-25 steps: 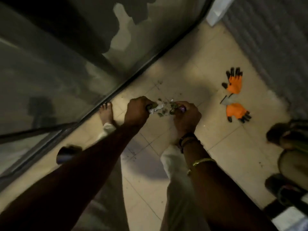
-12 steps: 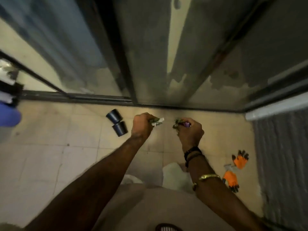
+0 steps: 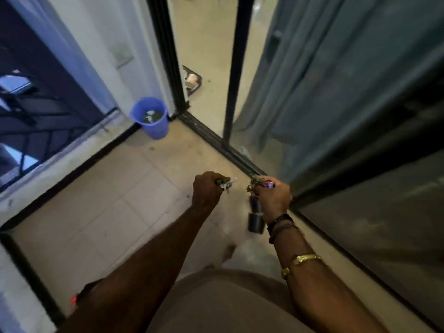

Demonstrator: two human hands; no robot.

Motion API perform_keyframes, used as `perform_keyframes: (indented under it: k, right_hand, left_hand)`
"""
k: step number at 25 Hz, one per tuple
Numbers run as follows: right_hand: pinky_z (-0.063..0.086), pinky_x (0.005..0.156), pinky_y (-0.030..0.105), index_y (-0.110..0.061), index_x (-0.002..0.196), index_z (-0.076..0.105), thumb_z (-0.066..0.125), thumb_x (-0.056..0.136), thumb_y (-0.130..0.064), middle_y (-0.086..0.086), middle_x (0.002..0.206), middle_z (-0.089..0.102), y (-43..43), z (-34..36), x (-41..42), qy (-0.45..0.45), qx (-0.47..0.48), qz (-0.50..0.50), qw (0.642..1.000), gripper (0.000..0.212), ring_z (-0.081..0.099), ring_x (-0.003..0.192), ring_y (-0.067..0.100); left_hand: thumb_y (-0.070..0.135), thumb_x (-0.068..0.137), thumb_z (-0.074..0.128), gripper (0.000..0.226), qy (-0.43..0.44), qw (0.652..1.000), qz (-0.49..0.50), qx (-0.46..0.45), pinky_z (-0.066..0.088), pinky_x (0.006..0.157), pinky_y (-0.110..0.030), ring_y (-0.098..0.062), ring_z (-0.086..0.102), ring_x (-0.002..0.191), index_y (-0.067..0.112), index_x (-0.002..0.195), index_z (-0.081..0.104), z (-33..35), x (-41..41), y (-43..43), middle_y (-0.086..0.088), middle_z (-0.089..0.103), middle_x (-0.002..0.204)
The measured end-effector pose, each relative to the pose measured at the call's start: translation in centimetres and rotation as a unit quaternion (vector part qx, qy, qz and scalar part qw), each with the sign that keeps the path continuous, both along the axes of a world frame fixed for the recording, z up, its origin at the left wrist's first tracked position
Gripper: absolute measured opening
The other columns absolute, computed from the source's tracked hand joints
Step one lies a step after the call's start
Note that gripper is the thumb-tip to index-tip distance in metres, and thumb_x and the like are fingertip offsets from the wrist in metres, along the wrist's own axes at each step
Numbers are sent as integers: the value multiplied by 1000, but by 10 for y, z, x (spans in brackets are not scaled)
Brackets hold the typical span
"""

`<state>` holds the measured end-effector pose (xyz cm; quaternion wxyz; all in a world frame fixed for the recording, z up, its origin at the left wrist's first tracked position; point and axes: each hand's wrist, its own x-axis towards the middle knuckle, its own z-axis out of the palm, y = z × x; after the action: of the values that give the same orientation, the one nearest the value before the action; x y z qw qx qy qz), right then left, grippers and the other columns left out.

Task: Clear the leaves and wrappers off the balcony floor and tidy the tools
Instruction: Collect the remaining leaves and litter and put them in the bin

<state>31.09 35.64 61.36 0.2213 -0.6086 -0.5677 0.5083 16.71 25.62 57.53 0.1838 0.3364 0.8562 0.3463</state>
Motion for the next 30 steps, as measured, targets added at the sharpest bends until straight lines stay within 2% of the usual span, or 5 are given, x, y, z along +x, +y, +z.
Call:
perform_keyframes:
  k: [5, 9, 17, 21, 30]
  right_hand:
    - [52, 45, 20, -14, 84, 81, 77, 77, 4, -1, 63, 71, 6, -9, -175, 16, -17, 93, 995, 20, 67, 53, 14]
    - [60, 56, 37, -22, 76, 76, 74, 81, 5, 11, 69, 74, 17, -19, -310, 38, -52, 165, 984, 27, 71, 61, 31]
    - [57, 52, 35, -4, 81, 78, 75, 75, 13, 15, 68, 72, 50, -67, -541, 27, -123, 168, 978, 18, 67, 54, 26]
    - [55, 55, 32, -7, 81, 78, 80, 72, 11, 17, 72, 74, 66, -140, -646, 7, -147, 104, 984, 20, 70, 56, 26]
    - [64, 72, 43, -13, 99, 80, 76, 66, -11, 13, 90, 77, 123, -365, -820, -23, -214, 25, 976, 34, 75, 77, 30]
  left_hand:
    - [27, 77, 85, 20, -24, 990, 141, 18, 32, 63, -15, -23, 72, 80, 14, 92, 82, 6, -144, -28, -10, 78, 84]
    - [48, 71, 73, 35, -50, 978, 204, -5, 47, 67, -25, -23, 72, 81, 20, 89, 83, 2, -260, -27, -6, 78, 81]
    - [49, 72, 69, 39, -48, 968, 241, -49, 56, 69, -41, -28, 72, 74, 14, 85, 82, -35, -480, 4, -9, 77, 78]
    - [61, 80, 71, 52, -49, 976, 209, -41, 52, 56, -40, -23, 66, 61, 10, 74, 79, -102, -591, 26, -11, 73, 66]
    - [23, 78, 79, 25, -123, 972, 108, -169, 47, 70, -33, -30, 70, 91, 11, 100, 79, -319, -768, 112, -13, 76, 90]
